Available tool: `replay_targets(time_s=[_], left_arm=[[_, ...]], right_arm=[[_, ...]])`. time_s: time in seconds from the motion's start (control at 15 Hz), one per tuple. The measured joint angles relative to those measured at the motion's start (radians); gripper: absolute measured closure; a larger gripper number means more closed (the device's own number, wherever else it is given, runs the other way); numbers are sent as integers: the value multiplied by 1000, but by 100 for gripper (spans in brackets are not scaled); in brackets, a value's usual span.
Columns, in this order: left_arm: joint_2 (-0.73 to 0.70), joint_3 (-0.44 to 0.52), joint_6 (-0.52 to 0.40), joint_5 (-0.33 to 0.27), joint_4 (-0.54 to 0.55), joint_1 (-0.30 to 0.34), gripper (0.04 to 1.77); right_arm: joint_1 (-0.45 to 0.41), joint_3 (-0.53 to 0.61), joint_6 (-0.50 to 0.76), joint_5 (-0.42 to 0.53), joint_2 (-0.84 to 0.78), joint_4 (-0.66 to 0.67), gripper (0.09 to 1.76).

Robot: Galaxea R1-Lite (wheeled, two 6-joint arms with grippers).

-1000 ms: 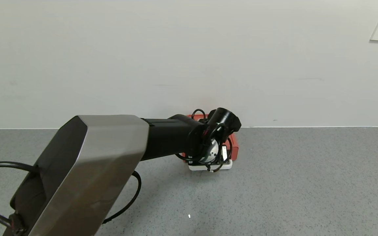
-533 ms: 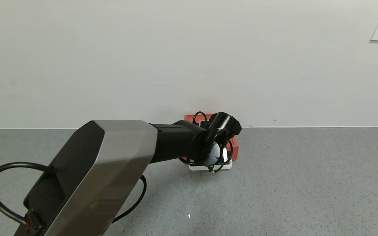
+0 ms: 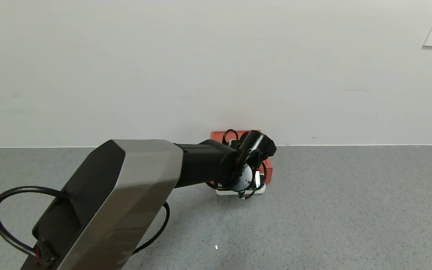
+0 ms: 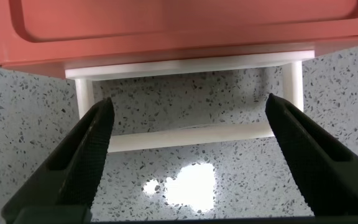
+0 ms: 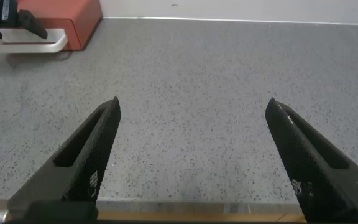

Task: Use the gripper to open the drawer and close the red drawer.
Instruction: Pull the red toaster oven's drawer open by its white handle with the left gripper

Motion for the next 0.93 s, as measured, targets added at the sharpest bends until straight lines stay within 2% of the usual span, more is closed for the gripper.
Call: replay_targets(time_s=[0.93], left_arm=[[19,-8,16,-17,23,3,6]], right_arm=[[0,0,0,0,0,0,14]])
